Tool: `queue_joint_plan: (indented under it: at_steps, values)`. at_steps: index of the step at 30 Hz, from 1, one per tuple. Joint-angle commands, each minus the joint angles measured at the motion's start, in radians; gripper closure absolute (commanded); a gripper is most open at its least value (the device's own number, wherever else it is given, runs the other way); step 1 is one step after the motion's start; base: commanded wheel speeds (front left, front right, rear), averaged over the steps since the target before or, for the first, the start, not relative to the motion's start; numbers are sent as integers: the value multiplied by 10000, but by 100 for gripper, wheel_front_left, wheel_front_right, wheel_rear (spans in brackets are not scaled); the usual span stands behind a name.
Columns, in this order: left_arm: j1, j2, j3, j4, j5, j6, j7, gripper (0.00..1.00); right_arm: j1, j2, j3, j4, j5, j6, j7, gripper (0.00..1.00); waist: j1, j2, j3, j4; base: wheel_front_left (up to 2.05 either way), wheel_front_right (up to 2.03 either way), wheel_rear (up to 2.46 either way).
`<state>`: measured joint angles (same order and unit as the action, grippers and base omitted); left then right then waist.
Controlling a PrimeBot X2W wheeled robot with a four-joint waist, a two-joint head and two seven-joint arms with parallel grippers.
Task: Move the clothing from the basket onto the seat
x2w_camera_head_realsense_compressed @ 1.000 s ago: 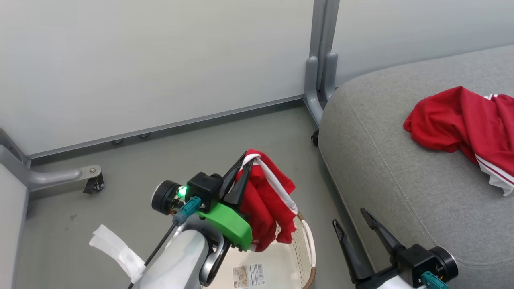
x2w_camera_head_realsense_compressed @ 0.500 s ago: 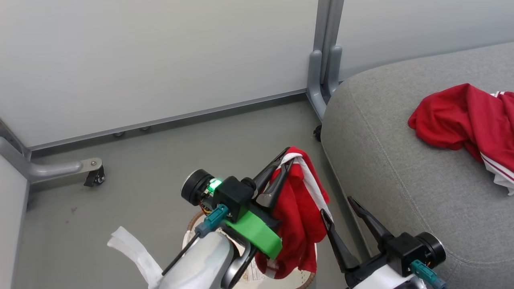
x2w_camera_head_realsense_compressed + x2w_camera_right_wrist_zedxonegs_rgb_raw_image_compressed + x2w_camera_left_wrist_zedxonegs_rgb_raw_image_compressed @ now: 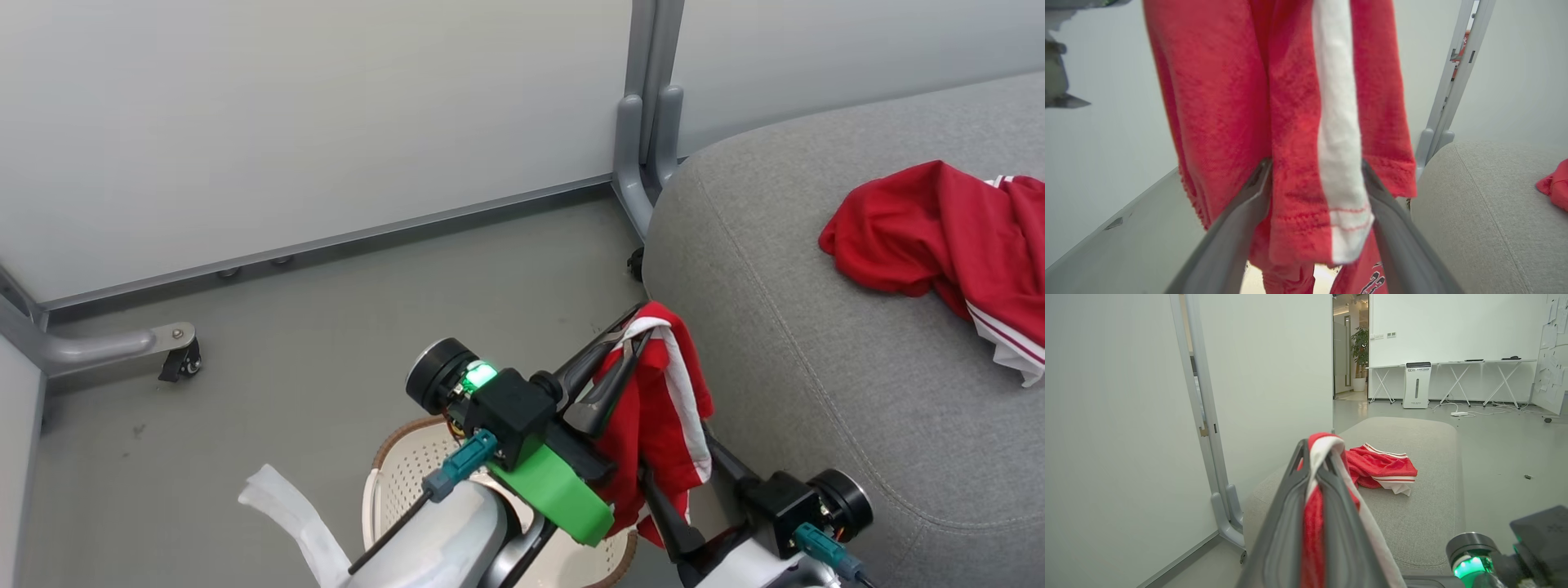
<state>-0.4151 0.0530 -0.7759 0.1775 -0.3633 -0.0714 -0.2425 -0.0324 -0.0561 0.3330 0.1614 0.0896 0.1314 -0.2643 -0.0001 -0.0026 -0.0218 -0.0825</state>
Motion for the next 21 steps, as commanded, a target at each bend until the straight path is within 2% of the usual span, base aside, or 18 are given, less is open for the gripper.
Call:
queue_joint_plan:
  at_steps: [1, 2, 18, 19, 20, 21]
  values:
    - [-69, 3, -17, -61, -38, 47, 18, 100, -86, -85, 150, 90, 97, -14, -1, 72, 1, 26, 14, -24, 0, 0, 0]
    - [-65, 2, -38, -79, -42, 67, 39, 100, -102, -117, 256, 106, 134, -14, -1, 100, 1, 26, 20, -32, 0, 0, 0]
    - [98, 239, -113, -70, -142, 278, 265, 100, 88, -502, 606, -17, 543, -14, 0, 100, 1, 26, 20, -31, 0, 0, 0]
    - [107, 249, -127, -67, -165, 273, 278, 96, 95, -504, 585, -19, 559, -14, 0, 100, 1, 26, 20, -30, 0, 0, 0]
    - [118, 264, -145, -75, -183, 248, 274, 39, 104, -509, 545, -25, 584, -14, 0, 100, 1, 26, 20, -24, 0, 0, 0]
    - [128, 273, -143, -73, -190, 253, 279, 0, 108, -508, 511, -34, 600, -14, 0, 100, 1, 26, 19, -18, 0, 0, 0]
